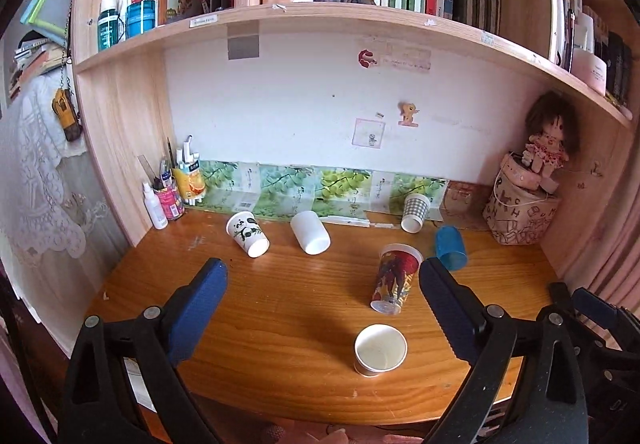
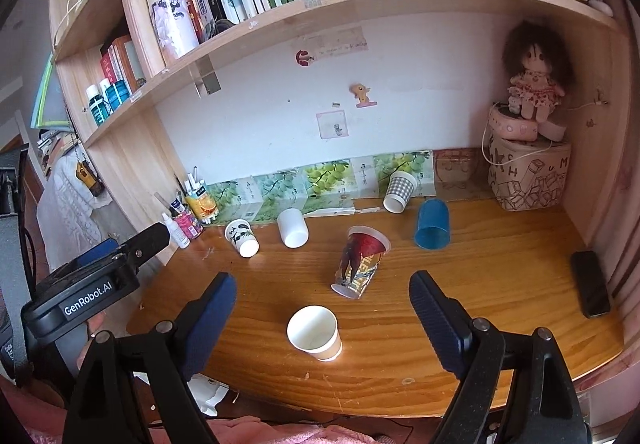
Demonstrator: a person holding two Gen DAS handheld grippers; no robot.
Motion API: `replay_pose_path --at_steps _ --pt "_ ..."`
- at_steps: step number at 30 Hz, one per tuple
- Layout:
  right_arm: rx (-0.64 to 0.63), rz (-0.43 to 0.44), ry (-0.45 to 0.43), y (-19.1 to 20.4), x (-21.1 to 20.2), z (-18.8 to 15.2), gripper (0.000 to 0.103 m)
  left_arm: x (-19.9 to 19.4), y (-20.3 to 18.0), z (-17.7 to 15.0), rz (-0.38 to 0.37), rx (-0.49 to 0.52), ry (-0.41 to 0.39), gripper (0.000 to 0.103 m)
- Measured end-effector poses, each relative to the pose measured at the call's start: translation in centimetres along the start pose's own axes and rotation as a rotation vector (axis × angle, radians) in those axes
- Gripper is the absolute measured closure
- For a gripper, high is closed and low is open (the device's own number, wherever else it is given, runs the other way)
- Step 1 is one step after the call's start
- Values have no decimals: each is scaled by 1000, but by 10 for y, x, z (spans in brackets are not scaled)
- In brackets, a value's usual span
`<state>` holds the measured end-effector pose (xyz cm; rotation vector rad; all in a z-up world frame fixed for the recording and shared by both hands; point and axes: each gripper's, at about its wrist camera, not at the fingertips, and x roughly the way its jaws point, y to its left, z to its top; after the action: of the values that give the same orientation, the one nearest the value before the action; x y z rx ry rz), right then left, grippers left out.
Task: Flip cup upright
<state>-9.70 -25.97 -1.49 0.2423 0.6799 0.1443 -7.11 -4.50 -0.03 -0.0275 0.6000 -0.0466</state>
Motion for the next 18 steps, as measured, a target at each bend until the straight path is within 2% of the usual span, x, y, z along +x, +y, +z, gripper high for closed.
replay_pose_path --at_steps 2,3,4,18 --pt "-2 1 -1 -1 1 0 14 -3 -2 1 14 5 -21 1" --pt "-3 -4 0 -1 2 0 10 -4 -3 1 22 7 -35 1" --pt "-4 -7 0 -1 3 0 0 -6 -4 2 30 8 -46 1" --pt "-15 -15 2 4 4 -2 0 -3 -9 -1 62 31 -32 1"
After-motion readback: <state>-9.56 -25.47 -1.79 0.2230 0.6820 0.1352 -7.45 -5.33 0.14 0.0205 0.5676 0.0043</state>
